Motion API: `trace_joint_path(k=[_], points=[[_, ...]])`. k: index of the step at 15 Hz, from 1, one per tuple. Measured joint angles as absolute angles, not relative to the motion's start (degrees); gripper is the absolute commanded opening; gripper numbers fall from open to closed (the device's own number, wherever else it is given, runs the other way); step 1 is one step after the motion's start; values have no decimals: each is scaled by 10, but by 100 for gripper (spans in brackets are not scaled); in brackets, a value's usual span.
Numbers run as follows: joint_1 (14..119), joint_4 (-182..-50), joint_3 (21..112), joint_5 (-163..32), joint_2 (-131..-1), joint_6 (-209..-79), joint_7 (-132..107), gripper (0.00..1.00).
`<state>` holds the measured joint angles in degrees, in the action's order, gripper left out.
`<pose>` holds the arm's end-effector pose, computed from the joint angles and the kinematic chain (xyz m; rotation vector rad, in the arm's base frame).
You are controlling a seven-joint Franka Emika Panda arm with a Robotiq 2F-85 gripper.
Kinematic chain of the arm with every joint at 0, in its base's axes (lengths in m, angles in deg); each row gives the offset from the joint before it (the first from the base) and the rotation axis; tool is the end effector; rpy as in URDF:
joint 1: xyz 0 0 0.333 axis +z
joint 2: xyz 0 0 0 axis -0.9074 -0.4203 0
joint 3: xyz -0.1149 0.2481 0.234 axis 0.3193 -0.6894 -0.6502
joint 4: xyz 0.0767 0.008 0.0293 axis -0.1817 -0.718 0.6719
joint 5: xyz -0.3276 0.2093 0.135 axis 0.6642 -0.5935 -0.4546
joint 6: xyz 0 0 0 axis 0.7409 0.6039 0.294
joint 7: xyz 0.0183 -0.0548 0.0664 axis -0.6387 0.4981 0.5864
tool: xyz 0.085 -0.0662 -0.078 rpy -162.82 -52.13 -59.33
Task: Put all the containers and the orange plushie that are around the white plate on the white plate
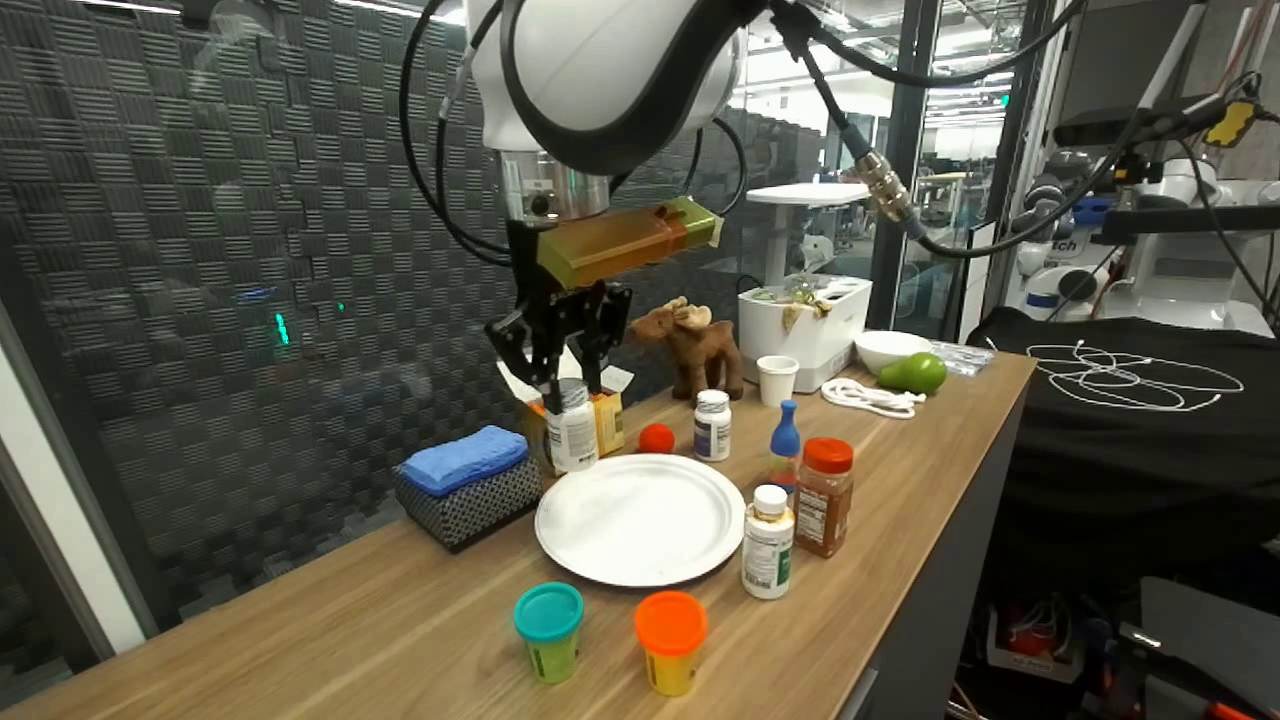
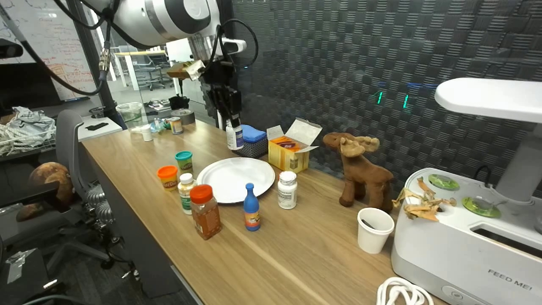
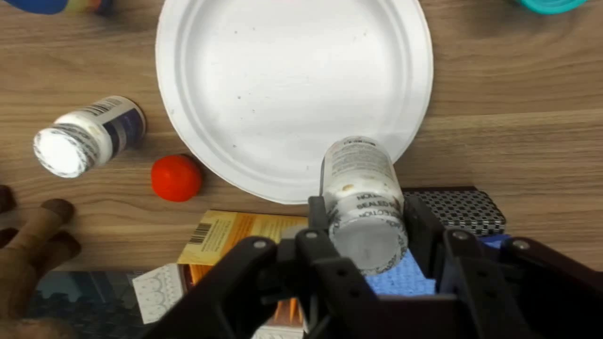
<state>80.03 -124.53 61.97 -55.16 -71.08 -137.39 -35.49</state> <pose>0.6732 0.1696 0.3660 2.9916 -0.1169 0.2293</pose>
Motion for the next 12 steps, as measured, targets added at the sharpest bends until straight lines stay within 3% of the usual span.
trace_joint_path(k=[12], points=[[744,-1267,625,-603,-748,-1434,-356,19]])
